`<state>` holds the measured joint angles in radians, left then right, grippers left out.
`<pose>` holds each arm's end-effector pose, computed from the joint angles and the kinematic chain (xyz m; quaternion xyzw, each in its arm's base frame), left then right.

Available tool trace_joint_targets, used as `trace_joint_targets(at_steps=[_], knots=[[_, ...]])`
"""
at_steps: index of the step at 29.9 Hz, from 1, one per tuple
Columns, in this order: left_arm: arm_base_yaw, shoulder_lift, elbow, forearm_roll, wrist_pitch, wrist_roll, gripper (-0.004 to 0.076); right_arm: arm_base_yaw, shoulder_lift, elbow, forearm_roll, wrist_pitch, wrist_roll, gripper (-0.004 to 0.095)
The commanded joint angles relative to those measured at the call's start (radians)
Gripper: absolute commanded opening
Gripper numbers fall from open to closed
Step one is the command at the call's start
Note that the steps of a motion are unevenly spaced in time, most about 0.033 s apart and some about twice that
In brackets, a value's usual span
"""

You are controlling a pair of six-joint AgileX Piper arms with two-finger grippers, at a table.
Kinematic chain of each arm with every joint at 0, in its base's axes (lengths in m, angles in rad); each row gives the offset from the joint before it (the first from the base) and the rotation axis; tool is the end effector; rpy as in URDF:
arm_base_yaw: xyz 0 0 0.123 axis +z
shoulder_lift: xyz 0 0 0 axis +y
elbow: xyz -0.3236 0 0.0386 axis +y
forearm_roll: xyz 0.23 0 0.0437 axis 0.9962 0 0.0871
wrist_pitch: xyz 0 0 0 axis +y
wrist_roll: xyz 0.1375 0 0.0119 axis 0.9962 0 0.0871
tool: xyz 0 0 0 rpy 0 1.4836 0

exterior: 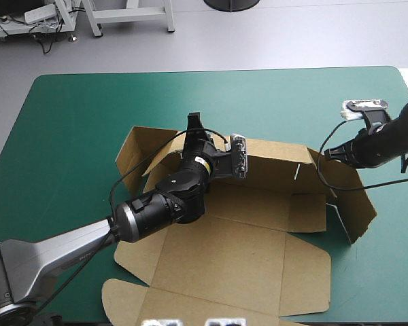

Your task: Fold the box

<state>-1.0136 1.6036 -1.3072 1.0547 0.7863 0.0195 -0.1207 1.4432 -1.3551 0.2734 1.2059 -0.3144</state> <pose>0.2663 -0.2667 0.3524 0.6178 0.6021 0.2720 0.4264 0.2813 0.0010 0.3480 -0.0695 0.9721 0.0921 0.2040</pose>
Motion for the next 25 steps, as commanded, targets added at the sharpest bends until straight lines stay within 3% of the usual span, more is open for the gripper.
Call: trace_joint_targets(at_steps=[1,12,20,25], knots=[[-0.005,-0.028,-0.021,0.014,-0.028,-0.034,-0.0010,-0.003,-0.043,-0.020,0.083,0.049,0.010,-0.0018],[-0.003,-0.028,-0.021,0.016,-0.028,-0.060,-0.0010,-0.003,-0.158,0.165,0.042,0.050,-0.004,-0.0018],[-0.003,-0.028,-0.021,0.012,-0.037,-0.067,-0.0010,-0.003,-0.193,0.176,-0.009,0.050,0.013,-0.0018],[-0.003,-0.028,-0.021,0.018,-0.079,-0.203,-0.0010,-0.003,-0.194,0.176,-0.007,0.050,0.017,-0.0018]])
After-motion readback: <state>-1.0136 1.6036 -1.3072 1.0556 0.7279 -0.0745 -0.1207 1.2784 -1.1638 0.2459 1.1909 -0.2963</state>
